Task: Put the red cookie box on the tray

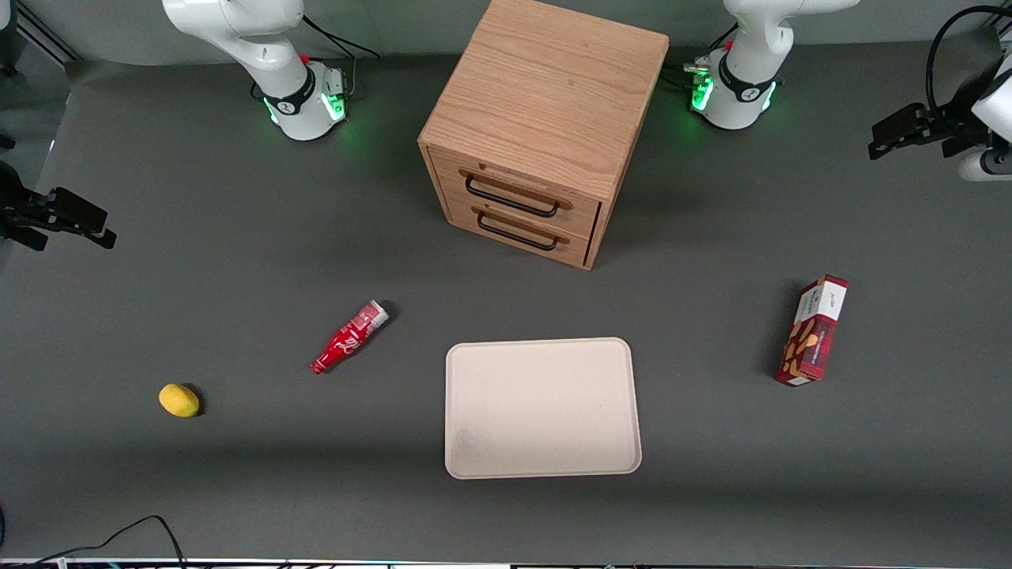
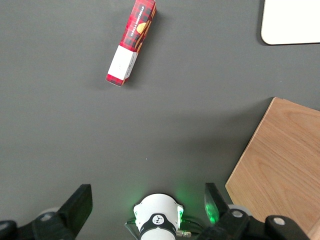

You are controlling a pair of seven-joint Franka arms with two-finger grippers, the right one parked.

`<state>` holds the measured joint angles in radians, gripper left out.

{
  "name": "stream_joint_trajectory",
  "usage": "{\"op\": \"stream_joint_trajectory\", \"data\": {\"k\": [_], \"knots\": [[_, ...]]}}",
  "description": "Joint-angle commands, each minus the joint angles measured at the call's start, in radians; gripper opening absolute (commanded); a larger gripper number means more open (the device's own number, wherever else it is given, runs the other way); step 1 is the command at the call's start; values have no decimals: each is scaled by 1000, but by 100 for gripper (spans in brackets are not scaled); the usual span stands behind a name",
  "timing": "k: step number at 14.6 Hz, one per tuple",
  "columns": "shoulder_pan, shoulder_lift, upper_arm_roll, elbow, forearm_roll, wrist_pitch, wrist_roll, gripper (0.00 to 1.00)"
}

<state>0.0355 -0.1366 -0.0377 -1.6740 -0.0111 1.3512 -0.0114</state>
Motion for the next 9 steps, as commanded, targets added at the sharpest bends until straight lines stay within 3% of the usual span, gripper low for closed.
{"op": "stream_joint_trajectory", "data": {"k": [1,9], "knots": [[-9,3,4,31,16,-20,-15,100],[-6,3,12,42,14,-37,-19,100]]}}
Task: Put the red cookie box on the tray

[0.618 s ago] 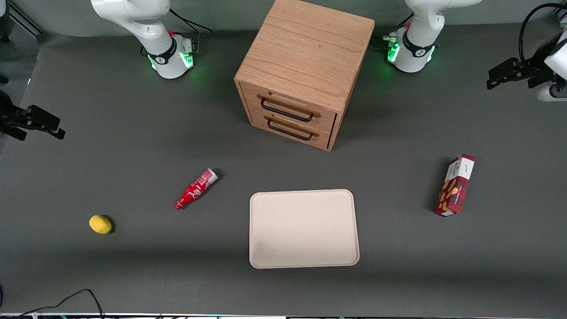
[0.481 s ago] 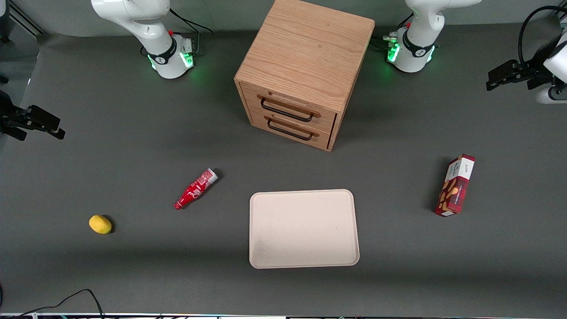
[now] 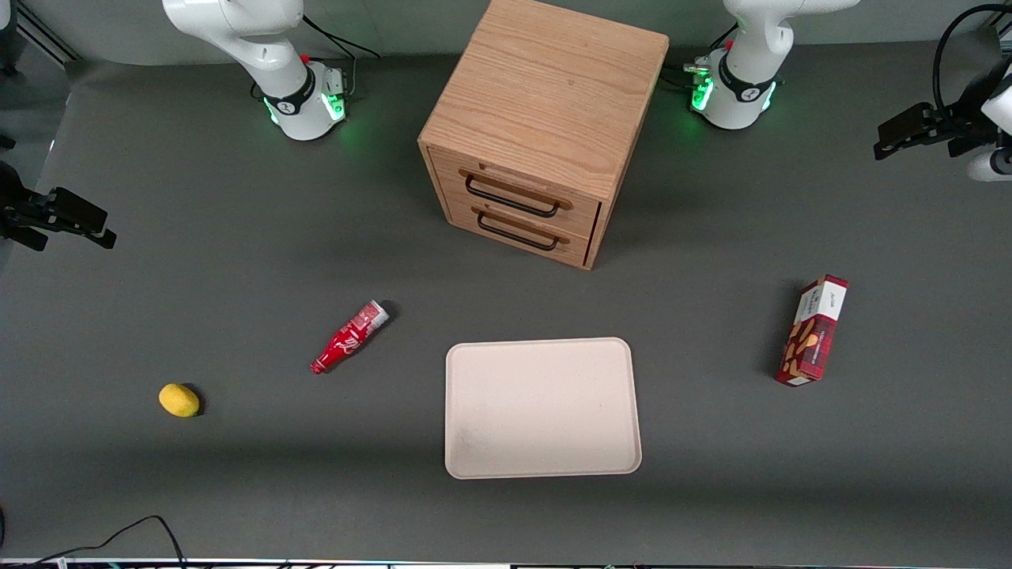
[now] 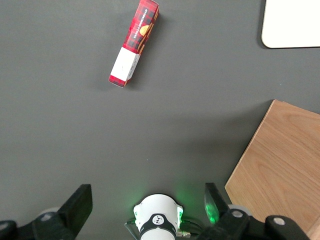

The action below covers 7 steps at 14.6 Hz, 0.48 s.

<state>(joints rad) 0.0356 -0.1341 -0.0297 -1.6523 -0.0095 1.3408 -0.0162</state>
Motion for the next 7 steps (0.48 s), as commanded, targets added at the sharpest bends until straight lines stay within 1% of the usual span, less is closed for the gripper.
{"op": "stream_joint_trajectory", "data": {"k": [1,7], "knots": [[-5,-1,4,20,13,-28,-17,100],[-3,-2,5,22,13,-29,-11,100]]}}
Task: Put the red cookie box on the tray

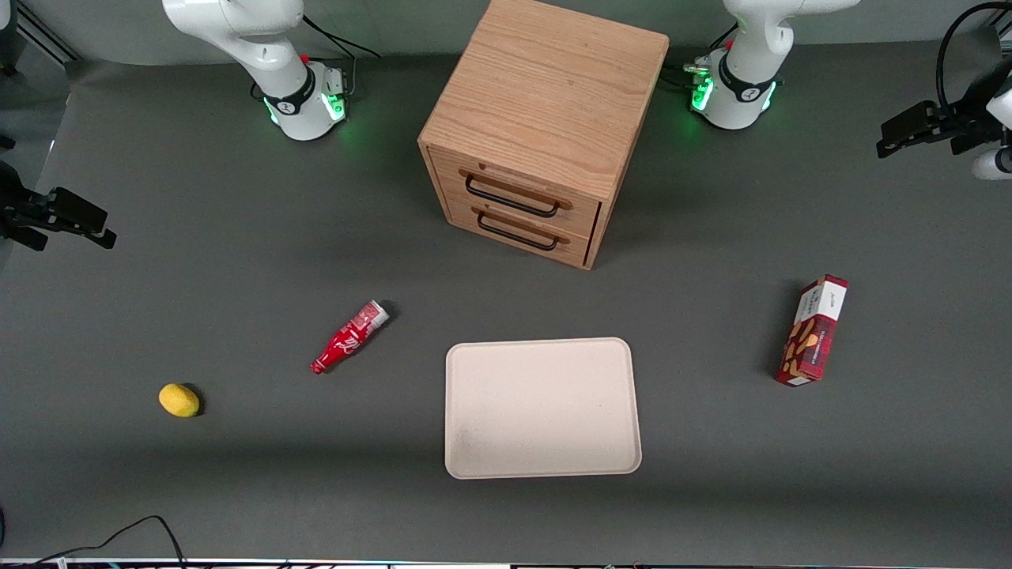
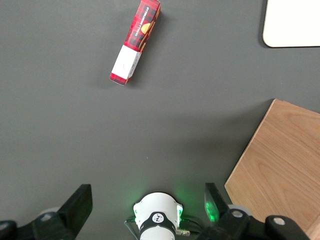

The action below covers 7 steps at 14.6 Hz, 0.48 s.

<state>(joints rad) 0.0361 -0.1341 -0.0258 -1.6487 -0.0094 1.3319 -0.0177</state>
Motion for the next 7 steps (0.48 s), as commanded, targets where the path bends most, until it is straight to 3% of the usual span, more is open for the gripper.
{"op": "stream_joint_trajectory", "data": {"k": [1,7], "knots": [[-5,-2,1,18,13,-22,-10,100],[-9,-9,1,18,13,-40,-10,100]]}}
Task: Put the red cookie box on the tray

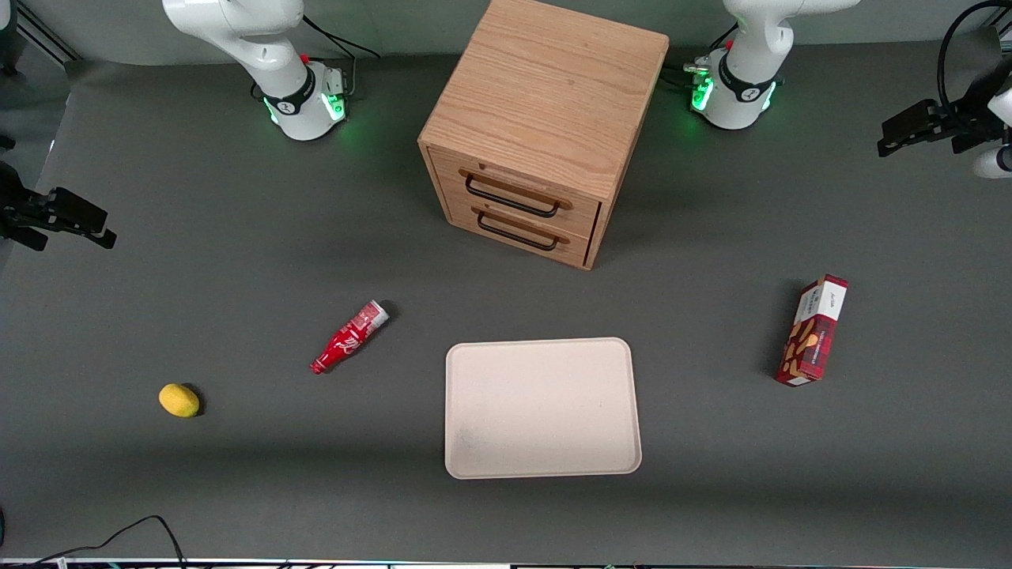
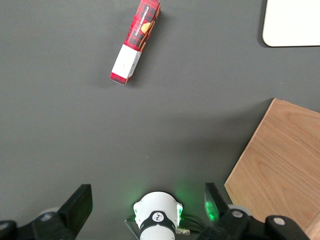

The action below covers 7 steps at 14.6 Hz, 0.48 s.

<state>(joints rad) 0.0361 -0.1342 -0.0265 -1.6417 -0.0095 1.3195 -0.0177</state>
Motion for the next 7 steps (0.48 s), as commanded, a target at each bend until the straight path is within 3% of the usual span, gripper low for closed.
{"op": "stream_joint_trajectory", "data": {"k": [1,3,7], "knots": [[-8,-10,3,13,14,-28,-10,100],[-4,17,25,75,14,-13,13,100],[-2,218,112,125,32,100,353,100]]}}
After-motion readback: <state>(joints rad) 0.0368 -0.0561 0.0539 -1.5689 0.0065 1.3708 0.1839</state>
